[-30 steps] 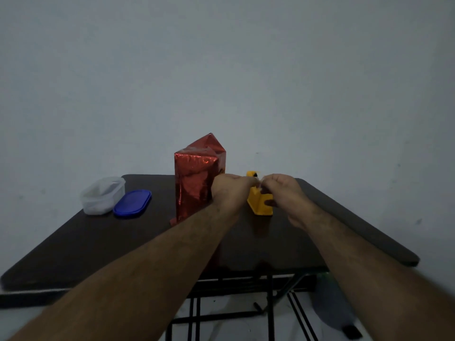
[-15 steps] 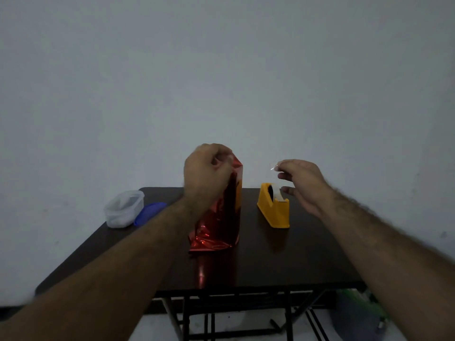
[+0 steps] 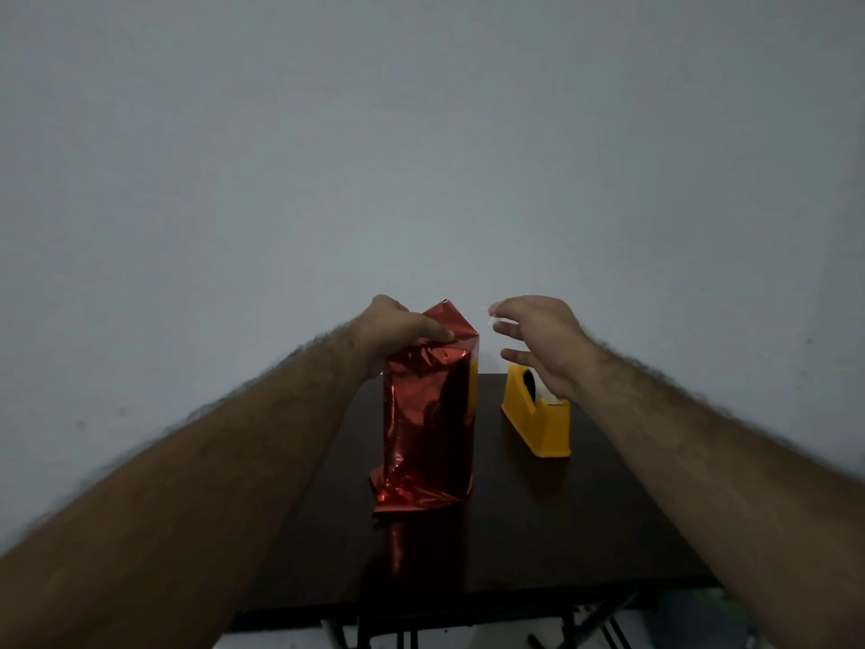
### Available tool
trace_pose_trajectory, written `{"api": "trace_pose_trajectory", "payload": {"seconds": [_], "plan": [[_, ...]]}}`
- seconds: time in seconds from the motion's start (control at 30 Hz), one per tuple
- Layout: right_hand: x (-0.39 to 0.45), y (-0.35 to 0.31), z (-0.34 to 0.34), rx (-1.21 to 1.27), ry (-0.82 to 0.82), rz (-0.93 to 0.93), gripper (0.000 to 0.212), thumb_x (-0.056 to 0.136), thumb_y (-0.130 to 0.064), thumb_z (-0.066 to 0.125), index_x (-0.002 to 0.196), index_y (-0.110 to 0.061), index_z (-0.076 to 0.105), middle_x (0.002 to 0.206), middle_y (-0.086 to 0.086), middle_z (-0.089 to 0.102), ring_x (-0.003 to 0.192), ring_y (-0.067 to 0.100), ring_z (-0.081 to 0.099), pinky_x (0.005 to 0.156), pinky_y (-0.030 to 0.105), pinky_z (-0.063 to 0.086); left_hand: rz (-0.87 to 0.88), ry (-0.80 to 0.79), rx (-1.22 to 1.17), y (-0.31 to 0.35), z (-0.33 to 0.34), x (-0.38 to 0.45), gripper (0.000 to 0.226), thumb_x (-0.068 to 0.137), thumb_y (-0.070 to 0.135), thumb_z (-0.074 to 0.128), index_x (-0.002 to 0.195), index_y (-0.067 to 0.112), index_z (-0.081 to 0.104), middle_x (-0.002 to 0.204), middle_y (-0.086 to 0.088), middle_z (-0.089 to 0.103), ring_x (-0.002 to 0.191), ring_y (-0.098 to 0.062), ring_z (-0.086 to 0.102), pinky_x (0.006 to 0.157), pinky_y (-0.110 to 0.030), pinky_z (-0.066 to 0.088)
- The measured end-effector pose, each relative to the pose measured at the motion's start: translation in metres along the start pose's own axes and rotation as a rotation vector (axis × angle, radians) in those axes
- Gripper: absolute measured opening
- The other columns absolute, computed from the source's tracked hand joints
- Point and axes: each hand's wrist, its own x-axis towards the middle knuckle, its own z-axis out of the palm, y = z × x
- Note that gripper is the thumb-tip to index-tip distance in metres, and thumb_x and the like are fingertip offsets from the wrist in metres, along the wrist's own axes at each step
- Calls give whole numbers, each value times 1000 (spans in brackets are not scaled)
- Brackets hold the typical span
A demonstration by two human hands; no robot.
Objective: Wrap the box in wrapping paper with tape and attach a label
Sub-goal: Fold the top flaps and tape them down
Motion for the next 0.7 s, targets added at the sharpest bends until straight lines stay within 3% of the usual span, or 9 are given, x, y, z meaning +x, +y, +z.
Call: {"api": "trace_pose_trajectory", "payload": {"seconds": [0.17, 0.3, 0.43, 0.53, 0.7], "plan": [[6, -3, 7, -99, -5, 19, 26, 91, -25, 72, 114, -13, 75, 122, -2, 71, 112, 14, 67, 94, 46, 60, -70, 6, -145, -8, 7, 14, 58, 70, 9, 87, 119, -1, 58, 101, -21, 72, 66, -30, 76, 58, -41, 62], [8, -11, 12, -236, -78, 66, 26, 94, -25, 69, 118, -14, 72, 124, -5, 67, 114, 16, 62, 91, 43, 55, -32, 32, -154, -14, 11, 18, 71, 66, 15, 89, 124, 3, 51, 105, -21, 71, 80, -33, 77, 62, -47, 65], [11, -20, 18, -370, -148, 91, 20, 92, -24, 67, 108, -14, 75, 123, -6, 67, 113, 20, 60, 84, 40, 50, -13, 62, -170, -19, 11, 22, 75, 61, 23, 90, 121, 9, 47, 106, -20, 70, 84, -32, 77, 67, -55, 65], [17, -25, 22, -466, -162, 88, 23, 88, -25, 71, 105, -12, 78, 122, -9, 66, 113, 21, 59, 82, 38, 49, 16, 83, -171, -23, 12, 22, 71, 65, 24, 88, 120, 10, 47, 109, -19, 69, 86, -29, 76, 64, -45, 65], [24, -34, 26, -623, -185, 116, 32, 79, -25, 76, 104, -5, 80, 121, -6, 65, 118, 23, 56, 99, 48, 48, 49, 76, -194, -32, 13, 26, 66, 71, 23, 86, 119, 14, 42, 112, -16, 64, 91, -26, 73, 69, -42, 63]]}}
